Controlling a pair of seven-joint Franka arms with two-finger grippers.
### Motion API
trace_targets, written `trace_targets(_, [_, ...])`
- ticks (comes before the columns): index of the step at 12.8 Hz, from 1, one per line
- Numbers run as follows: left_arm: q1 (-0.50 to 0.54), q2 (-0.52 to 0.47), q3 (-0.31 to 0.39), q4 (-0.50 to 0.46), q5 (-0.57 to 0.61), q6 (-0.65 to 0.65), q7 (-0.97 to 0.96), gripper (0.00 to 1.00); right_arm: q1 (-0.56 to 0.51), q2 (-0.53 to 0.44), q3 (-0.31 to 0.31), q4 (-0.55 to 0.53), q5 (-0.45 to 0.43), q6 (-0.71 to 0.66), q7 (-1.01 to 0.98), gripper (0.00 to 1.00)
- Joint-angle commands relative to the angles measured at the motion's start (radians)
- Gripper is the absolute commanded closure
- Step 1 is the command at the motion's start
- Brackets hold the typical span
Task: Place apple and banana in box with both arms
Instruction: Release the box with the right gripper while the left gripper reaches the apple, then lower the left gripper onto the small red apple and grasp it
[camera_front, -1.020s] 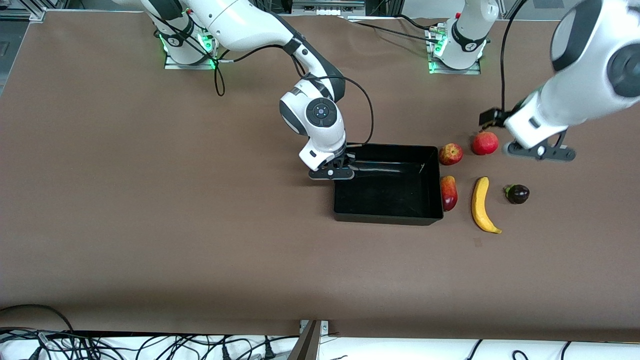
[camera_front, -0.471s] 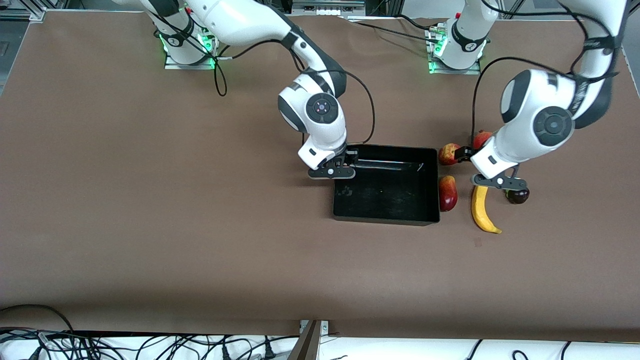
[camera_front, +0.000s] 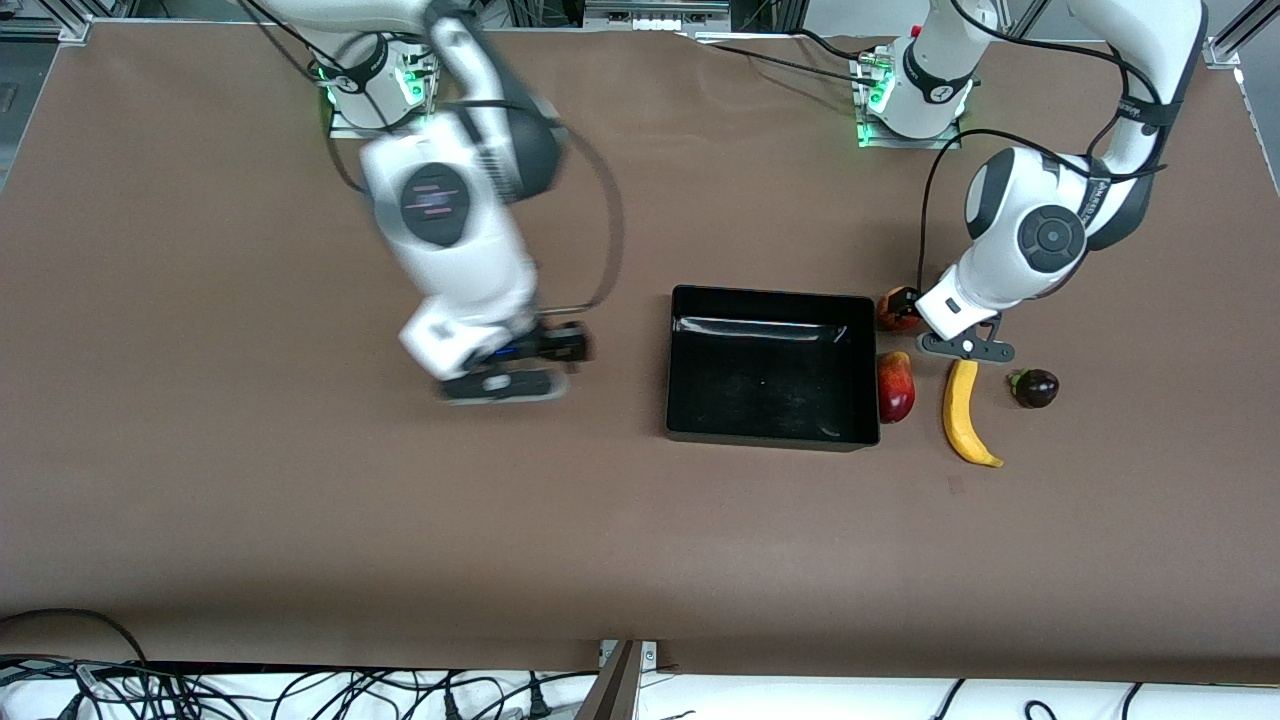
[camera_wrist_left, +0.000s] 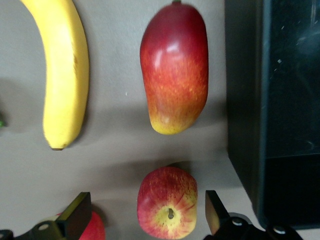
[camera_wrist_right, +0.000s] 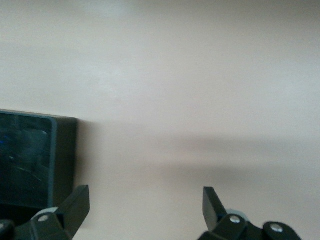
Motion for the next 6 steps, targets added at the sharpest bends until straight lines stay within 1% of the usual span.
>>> trace_targets(1, [0.015,0.011,-0.008,-0.101,0.007,0.137,-0.025,0.0,-0.076,-0.103,-0.015,-0.035,0.041,-0.131,-0.134,0.0])
trace_targets(2, [0.013,0.019,-0.011,-0.11,0.005,0.142,-0.072,0.0,-0.095,-0.14,-0.038,-0.037,0.041,-0.192,-0.192,0.0])
trace_targets(4, [0.006,0.019,-0.02,-0.113,0.005,0.142,-0.14,0.0,-0.098,-0.218,-0.113,-0.055,0.047,-0.287,-0.292,0.0])
trace_targets(6, [0.007,0.022,-0.027,-0.113,0.004,0.142,-0.155,0.0,-0.098,-0.319,-0.164,-0.124,0.046,-0.318,-0.325,0.0])
